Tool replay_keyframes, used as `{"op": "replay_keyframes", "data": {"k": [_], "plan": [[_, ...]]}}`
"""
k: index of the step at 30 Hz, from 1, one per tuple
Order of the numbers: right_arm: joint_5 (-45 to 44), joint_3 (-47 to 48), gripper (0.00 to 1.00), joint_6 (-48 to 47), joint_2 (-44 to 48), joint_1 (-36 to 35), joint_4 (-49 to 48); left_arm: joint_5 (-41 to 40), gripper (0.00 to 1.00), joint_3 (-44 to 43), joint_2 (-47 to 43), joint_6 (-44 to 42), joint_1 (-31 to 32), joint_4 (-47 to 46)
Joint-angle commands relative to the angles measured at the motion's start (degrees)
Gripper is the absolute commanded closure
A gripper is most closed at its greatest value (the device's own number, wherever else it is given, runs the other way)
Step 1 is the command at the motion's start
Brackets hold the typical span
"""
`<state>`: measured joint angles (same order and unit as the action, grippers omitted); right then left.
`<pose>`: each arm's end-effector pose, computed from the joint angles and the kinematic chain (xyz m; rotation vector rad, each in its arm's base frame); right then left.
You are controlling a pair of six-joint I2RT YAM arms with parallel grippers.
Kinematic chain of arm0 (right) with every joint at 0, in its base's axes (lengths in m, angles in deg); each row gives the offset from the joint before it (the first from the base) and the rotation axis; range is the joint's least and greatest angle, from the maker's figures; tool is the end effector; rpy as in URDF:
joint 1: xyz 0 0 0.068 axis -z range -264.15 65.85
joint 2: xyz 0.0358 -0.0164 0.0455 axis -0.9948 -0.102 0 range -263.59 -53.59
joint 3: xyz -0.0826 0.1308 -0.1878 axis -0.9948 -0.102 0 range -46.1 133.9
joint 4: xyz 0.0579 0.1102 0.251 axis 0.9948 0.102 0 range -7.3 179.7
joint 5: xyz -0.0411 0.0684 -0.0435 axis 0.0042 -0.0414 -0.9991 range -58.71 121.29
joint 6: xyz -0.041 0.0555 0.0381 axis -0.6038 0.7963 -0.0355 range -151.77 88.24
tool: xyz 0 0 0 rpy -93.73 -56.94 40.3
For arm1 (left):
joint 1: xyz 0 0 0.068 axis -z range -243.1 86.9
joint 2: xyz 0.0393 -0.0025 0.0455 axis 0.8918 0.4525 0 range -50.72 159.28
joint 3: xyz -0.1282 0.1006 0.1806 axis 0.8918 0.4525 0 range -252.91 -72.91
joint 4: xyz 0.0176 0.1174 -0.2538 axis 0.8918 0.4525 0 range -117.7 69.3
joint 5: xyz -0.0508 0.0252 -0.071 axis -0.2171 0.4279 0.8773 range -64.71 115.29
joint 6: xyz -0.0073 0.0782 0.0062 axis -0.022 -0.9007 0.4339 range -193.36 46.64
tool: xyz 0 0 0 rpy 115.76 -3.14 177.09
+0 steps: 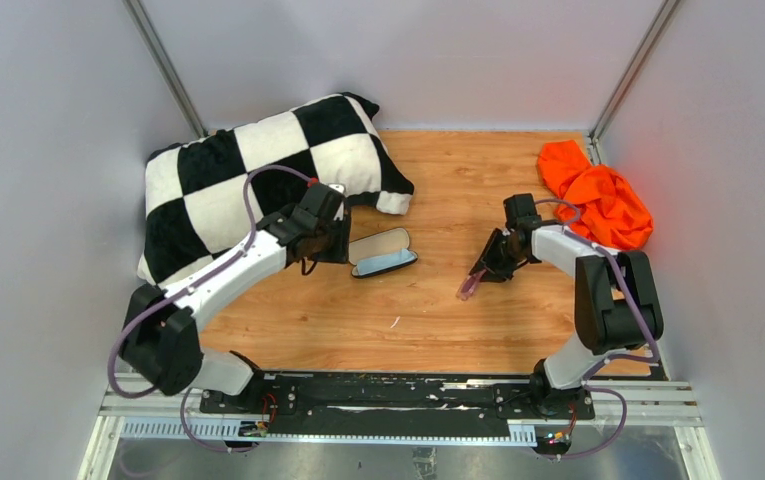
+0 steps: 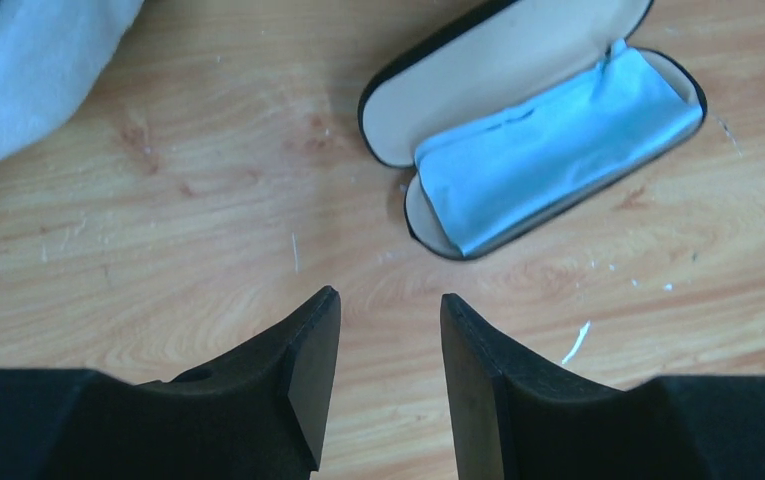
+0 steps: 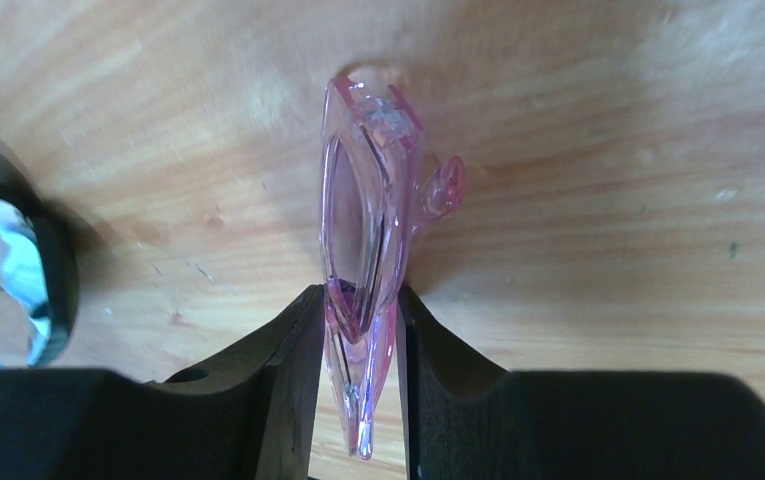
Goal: Organize the sunglasses
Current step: Adjust the sunglasses at the center of the board, then adjust the sunglasses case at the center of the board.
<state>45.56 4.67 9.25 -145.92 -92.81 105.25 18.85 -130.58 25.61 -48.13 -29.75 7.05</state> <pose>0.3220 0.0660 0.0903 0.6969 2.6893 0.5834 0.2708 -0.1691 0.1990 0.1314 2.5140 -0.2838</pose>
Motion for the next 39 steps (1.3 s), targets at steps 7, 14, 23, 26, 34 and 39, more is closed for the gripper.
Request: {"op": "replay_keyframes", "data": {"k": [7, 14, 23, 26, 34, 39], "plan": [[1.58, -7.74, 0.63, -9.14, 6.46, -3.62, 6.80, 0.66, 0.48, -11.88, 15.00, -4.89, -1.75, -2.08], [1.62, -9.95, 0.63, -9.98, 8.11, -3.73, 6.91, 0.07, 0.46, -19.57, 24.54, -10.37, -2.03, -0.89], [1.76, -9.84, 0.63, -9.93, 8.24, -3.83, 6.45, 9.34, 0.45, -27.80, 35.32, -13.10, -4.10, 2.16], [1.43, -10.30, 0.62, -9.94, 9.05, -3.81, 6.57, 13.52, 0.45, -26.92, 35.46, -12.47, -4.16, 2.00], [1.17, -10.27, 0.62, -9.88, 8.13, -3.77, 6.30, 22.71, 0.46, -19.15, 29.05, -7.93, -4.16, -0.01], [0.11, -9.25, 0.56, -10.25, 7.11, -3.81, 6.86, 26.98, 0.46, -11.33, 22.69, -3.62, -4.19, -4.13]]}}
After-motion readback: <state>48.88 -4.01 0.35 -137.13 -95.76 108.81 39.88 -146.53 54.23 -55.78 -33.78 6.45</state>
